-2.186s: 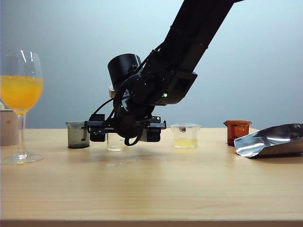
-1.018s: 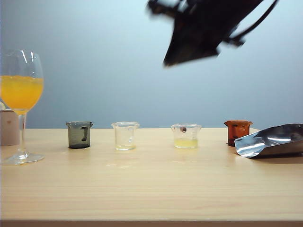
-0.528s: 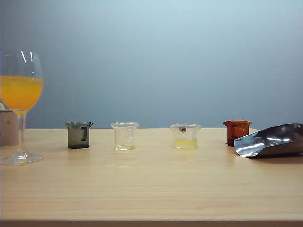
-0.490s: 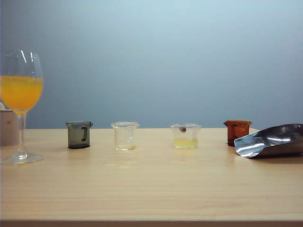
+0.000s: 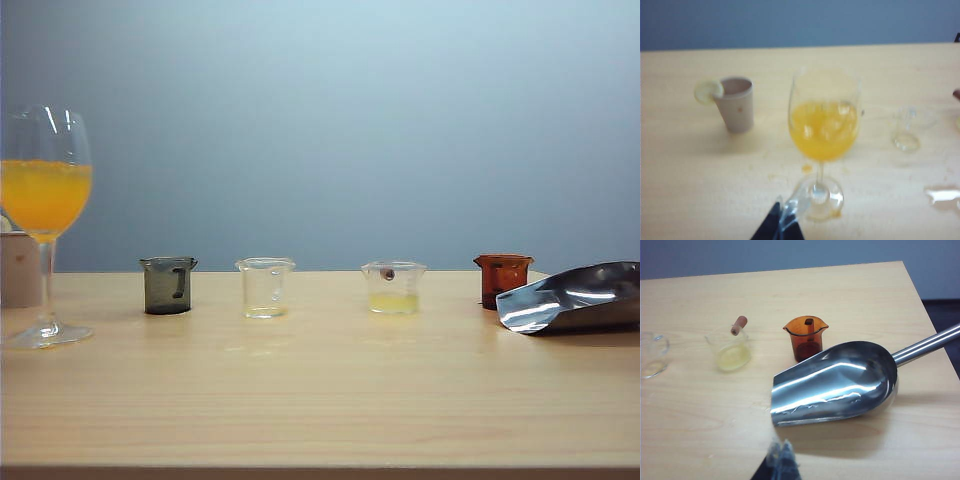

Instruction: Pick up the second measuring cup from the left, pour the orange juice inside into the goblet, and finally put the measuring cup back in its original place.

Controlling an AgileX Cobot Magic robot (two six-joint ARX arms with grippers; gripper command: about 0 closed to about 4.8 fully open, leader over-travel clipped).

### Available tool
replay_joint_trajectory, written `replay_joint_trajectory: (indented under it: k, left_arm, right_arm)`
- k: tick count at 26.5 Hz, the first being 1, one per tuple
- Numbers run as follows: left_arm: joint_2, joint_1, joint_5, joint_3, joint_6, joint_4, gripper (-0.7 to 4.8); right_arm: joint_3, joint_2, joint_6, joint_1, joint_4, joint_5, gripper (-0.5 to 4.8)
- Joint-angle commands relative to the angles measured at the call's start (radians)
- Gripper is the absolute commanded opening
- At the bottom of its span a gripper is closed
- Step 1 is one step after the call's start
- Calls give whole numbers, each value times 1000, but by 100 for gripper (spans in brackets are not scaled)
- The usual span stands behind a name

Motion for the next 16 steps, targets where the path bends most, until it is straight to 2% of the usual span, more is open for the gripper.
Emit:
replay_joint_trajectory:
  k: [1,3,4,6,7,10,13,16]
  left_arm:
    - [-100,2,6,-109,-3,5,-3]
    - [-167,2,4,-181,-3,-5,-3]
    - [-163,2,4,-198,-3,-13,-3]
    - [-163,2,5,-245,-3,-11,-3]
    - [-163,2,4,-266,-3,-8,-3]
    - [-163,2,4,-323,-3,-5,-3]
    - [-163,2,11,-356,-3,29,-3]
    - [-163,2,10,-369,-3,80,-3]
  right_arm:
    - [-107,17,0,-2,188,185,-6]
    - [-156,21,0,-3,220,283,-6]
    - [-162,21,0,-7,220,265,-6]
    - [-167,21,-33,-16,223,120,-5]
    - [-167,26,-66,-18,223,83,-6]
    - [-167,31,-124,-20,232,89,-6]
    - [-169,42,-125,-35,272,126,-6]
    - [-176,73,-122,-71,307,100,-6]
